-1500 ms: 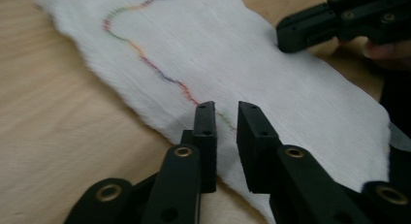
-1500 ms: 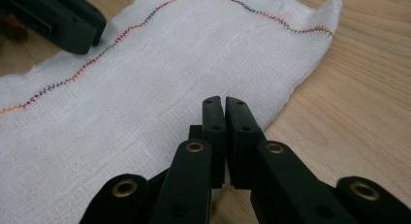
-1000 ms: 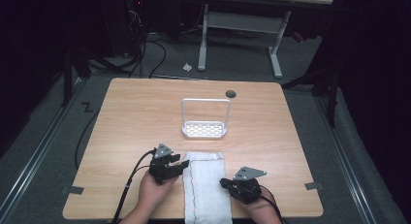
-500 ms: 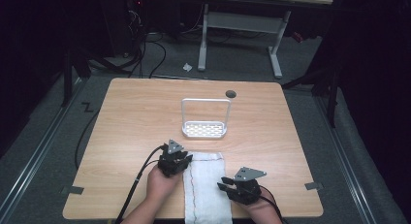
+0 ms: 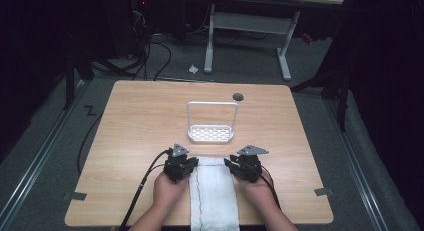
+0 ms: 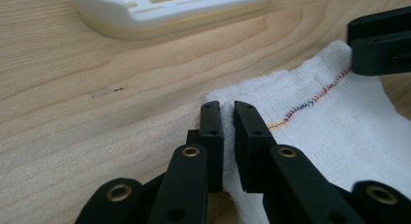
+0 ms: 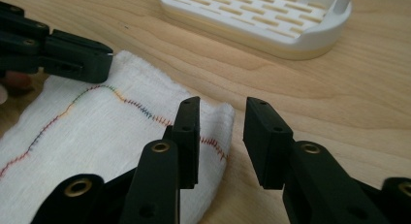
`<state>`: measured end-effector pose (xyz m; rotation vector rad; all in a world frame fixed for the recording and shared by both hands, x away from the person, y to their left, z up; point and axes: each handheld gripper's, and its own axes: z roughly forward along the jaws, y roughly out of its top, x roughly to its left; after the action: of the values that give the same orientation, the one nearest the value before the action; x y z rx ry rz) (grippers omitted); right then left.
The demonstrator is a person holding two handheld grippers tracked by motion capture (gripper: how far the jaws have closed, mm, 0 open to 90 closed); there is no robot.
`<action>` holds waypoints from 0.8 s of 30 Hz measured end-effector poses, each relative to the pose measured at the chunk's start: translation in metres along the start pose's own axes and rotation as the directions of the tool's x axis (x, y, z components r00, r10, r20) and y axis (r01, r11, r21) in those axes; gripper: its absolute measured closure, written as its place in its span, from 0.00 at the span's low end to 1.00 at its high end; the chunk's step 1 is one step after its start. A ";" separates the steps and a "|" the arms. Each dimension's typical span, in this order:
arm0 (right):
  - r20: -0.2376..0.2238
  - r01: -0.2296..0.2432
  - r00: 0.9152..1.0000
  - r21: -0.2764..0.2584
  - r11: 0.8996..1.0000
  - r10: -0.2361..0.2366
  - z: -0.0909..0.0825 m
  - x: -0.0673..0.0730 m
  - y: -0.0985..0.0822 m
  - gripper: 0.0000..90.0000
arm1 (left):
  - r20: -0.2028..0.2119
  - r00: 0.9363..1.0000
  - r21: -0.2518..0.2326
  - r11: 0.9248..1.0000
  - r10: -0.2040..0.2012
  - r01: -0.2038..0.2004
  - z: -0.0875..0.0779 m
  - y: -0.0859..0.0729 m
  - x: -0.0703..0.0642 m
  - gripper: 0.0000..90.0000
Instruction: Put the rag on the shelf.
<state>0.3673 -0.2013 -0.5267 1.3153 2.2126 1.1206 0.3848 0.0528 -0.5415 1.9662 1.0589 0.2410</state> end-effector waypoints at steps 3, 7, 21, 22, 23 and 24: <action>0.011 0.018 1.000 0.031 0.999 -0.019 0.006 0.003 -0.003 0.74 | 0.000 1.000 0.000 1.000 0.001 -0.001 -0.001 -0.001 0.000 0.92; -0.004 0.007 1.000 0.011 1.000 -0.006 0.008 0.001 -0.009 0.71 | 0.004 1.000 0.000 1.000 -0.002 0.002 -0.001 -0.001 0.000 0.92; -0.099 -0.052 0.994 0.025 0.998 0.054 0.009 -0.002 -0.010 0.94 | 0.005 1.000 0.000 1.000 -0.005 0.005 -0.001 -0.001 0.000 0.92; -0.104 -0.053 0.993 0.024 0.998 0.055 0.010 -0.002 -0.010 0.95 | 0.007 1.000 0.000 1.000 -0.007 0.007 -0.001 -0.001 0.000 0.93; -0.105 -0.052 0.993 0.026 0.998 0.055 0.009 -0.003 -0.009 0.95 | 0.007 1.000 0.000 1.000 -0.007 0.007 -0.001 -0.001 0.000 0.93; -0.101 -0.046 0.994 0.024 0.999 0.049 0.009 -0.002 -0.009 0.95 | 0.009 1.000 -0.001 1.000 -0.008 0.008 -0.001 -0.001 0.001 0.93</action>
<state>0.3688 -0.2014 -0.5398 1.3548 2.2832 1.2094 0.3842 0.0540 -0.5416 1.9602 1.0609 0.2284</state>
